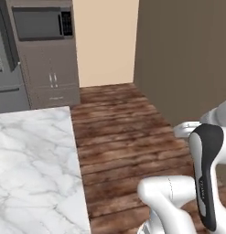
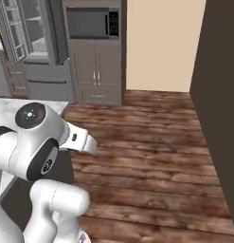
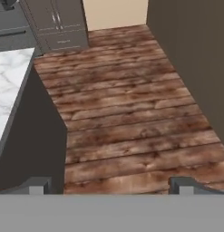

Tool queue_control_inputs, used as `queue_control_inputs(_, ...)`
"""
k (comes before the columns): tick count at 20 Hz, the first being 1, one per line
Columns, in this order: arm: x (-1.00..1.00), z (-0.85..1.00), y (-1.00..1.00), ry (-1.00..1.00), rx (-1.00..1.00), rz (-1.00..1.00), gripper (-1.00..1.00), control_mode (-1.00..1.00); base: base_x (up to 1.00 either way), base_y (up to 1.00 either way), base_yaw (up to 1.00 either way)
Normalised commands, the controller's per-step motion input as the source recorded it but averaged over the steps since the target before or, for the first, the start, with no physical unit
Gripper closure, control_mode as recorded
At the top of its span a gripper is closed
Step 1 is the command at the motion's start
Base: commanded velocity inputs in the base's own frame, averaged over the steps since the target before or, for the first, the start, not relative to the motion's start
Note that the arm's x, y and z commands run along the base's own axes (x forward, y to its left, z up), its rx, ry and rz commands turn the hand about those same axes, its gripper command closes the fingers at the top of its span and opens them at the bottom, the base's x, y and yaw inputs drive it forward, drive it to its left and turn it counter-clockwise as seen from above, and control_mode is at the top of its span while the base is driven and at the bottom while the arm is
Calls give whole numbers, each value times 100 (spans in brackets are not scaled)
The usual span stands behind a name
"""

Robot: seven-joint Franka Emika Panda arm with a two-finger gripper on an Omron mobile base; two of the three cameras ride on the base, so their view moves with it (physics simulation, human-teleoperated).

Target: Take the cheese, steak, and onion from the fridge and place them on the plate on the dining counter to create an appetizer plate.

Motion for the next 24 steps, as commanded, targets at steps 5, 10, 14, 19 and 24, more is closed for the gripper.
queue_control_inputs(5, 0, 0, 0, 0, 0, 0, -100, 100, 100, -2, 34)
queue_control_inputs(10, 0, 0, 0, 0, 0, 0, -100, 100, 100, -54, 22)
queue_control_inputs(14, 0, 0, 0, 0, 0, 0, -100, 100, 100, -95, 12)
queue_control_inputs(19, 0, 0, 0, 0, 0, 0, -100, 100, 100, -66, 26)
queue_control_inputs(24, 0, 0, 0, 0, 0, 0, -100, 100, 100, -4, 56)
